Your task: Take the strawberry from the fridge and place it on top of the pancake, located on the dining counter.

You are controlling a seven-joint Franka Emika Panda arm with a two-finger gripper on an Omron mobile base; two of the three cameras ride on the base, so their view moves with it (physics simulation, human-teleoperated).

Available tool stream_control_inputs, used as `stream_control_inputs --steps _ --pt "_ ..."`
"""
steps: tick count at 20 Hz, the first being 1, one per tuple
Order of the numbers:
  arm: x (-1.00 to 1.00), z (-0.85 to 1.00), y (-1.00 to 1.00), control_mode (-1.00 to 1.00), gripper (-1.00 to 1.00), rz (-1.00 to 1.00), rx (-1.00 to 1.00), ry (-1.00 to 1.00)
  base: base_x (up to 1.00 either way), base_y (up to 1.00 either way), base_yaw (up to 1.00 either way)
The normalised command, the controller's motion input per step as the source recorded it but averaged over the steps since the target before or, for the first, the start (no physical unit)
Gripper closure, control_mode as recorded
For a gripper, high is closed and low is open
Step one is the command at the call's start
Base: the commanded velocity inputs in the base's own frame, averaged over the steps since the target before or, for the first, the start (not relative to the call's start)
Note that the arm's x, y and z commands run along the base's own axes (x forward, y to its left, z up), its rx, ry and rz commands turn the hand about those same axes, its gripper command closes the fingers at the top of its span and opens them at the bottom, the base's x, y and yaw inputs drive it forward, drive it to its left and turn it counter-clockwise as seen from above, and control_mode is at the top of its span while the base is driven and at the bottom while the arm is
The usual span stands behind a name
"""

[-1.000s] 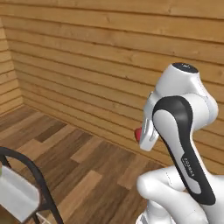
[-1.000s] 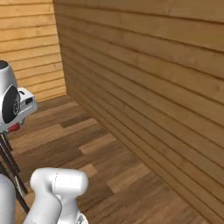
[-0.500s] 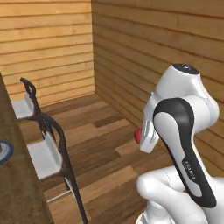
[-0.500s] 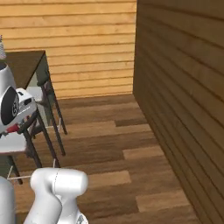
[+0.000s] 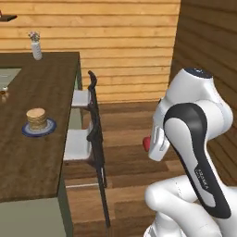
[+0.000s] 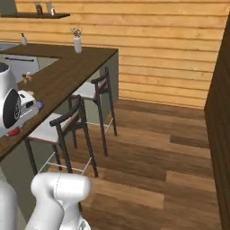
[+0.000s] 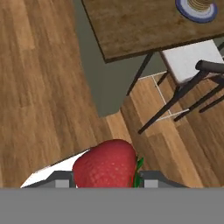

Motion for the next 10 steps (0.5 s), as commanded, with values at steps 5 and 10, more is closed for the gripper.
stream_control_inputs --steps 5,10 --pt "0.00 0.00 0.00 1.00 1.00 0.00 0.00 0.00 0.43 -0.50 0.71" --pt "0.00 0.00 0.00 1.00 1.00 0.00 0.00 0.00 0.48 -0.58 0.68"
